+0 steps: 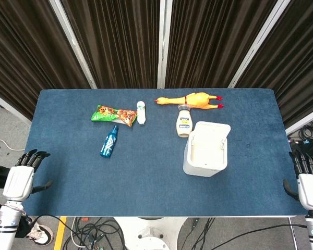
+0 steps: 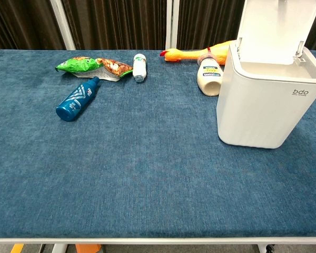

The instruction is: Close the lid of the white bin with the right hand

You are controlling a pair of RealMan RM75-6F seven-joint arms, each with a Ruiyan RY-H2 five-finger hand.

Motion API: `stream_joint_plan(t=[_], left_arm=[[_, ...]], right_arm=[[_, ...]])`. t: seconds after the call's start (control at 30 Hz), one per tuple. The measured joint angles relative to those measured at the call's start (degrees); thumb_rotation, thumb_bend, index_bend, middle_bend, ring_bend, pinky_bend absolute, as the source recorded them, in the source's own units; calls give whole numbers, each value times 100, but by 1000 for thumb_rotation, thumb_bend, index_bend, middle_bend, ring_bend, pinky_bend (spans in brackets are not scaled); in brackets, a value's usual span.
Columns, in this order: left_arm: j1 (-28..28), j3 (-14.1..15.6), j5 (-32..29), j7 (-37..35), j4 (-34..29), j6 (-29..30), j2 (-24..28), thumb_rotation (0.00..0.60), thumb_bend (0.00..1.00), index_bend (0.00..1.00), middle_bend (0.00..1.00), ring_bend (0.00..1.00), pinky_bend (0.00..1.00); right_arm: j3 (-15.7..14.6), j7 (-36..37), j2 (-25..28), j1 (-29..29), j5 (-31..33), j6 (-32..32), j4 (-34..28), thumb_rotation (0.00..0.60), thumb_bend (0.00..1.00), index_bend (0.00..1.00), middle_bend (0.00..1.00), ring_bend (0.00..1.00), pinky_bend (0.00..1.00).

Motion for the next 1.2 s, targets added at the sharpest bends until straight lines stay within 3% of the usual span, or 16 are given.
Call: stream_joint_plan(t=[0.37,0.43,0.53,0.6,0.87,1.2], left_arm=[[-58,-12,-57,48,-93,-117,69,600,0,226,201,107,181],[-59,5,-50,25,-69,-130,57,600,0,226,201,107,181],[-56,40,-41,26,10,-156,34,600,0,226,201,107,181],[-56,54,-78,1,40,-212,17,600,0,226,201,107,181],[-86,69,-25,-65,47,-223,7,600,0,226,201,107,181],[-65,88,-79,-127,105,-255,7,600,0,226,201,107,181]], right_arm=[[49,193,176,58,-248,-25,-284,600,322,0,0,0,0],[91,125,300,92,-314,9,-395,600,432,0,0,0,0],[154,44,470,160,-467,65,-616,600,859,0,0,0,0],[221,45,641,241,-603,94,-837,600,994,0,0,0,0],[702,193,1163,1026,-729,-454,-1637,600,1000,0,0,0,0],[1419,913,1656,2365,287,-2586,-2309,600,1000,0,0,0,0]])
